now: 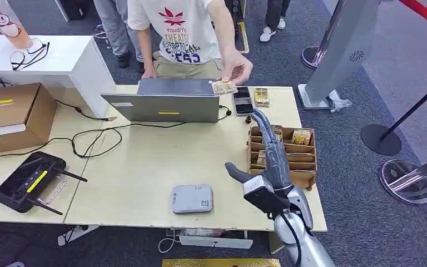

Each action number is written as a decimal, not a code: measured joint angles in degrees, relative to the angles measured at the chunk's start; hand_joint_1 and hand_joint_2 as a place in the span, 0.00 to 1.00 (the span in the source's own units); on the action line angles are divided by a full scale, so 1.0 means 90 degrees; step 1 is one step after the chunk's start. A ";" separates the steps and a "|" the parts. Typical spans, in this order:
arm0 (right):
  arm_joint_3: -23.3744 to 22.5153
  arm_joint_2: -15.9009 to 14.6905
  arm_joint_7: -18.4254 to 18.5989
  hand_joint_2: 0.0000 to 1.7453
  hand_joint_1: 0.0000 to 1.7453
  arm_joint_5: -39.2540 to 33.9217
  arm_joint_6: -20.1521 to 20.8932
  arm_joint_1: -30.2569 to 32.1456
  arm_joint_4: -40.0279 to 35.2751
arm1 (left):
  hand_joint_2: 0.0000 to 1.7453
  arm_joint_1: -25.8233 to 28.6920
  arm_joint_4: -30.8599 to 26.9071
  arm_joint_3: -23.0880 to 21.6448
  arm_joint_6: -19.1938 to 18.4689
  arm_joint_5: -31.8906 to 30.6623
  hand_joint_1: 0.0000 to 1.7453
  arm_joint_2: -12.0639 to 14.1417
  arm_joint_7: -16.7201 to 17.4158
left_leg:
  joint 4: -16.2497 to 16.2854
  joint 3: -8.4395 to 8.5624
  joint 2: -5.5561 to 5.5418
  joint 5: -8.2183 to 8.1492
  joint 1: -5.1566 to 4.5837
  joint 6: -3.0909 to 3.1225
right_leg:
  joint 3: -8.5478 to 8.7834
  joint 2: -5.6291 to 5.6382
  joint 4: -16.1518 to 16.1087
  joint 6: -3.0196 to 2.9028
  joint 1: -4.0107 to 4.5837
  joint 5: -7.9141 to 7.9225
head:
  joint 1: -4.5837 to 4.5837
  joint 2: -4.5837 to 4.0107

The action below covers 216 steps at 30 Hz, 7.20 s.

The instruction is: Pass the card to the sensor for recognition and then transmit it.

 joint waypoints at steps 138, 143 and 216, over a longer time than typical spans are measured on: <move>0.2086 -0.0097 0.0197 1.00 1.00 -0.3898 0.2344 -0.1938 0.3866 | 0.00 0.0050 0.0000 0.0066 -0.0134 0.0102 0.00 0.0070 -0.0153 | 0.0000 0.0000 -0.0003 0.0002 0.0001 0.0001 | 0.0000 -0.0002 0.0002 0.0000 0.0001 0.0001 | 0.0000 0.0000; 0.2066 -0.0097 0.0163 1.00 1.00 -0.3903 0.2327 -0.1961 0.4112 | 0.00 0.0055 0.0000 0.0066 -0.0126 0.0114 0.00 0.0070 -0.0170 | 0.0000 -0.0001 -0.0003 0.0002 0.0001 0.0001 | 0.0000 -0.0004 0.0002 0.0000 0.0001 0.0001 | 0.0000 0.0000; 0.2181 0.0750 0.0158 1.00 1.00 -0.3886 0.2968 -0.2395 0.5872 | 0.00 -0.0008 0.0000 0.0061 -0.0126 -0.0160 0.00 0.0063 0.0002 | 0.0000 0.0000 -0.0002 0.0002 0.0003 0.0001 | 0.0000 -0.0003 0.0002 0.0000 0.0002 0.0002 | 0.0000 0.0000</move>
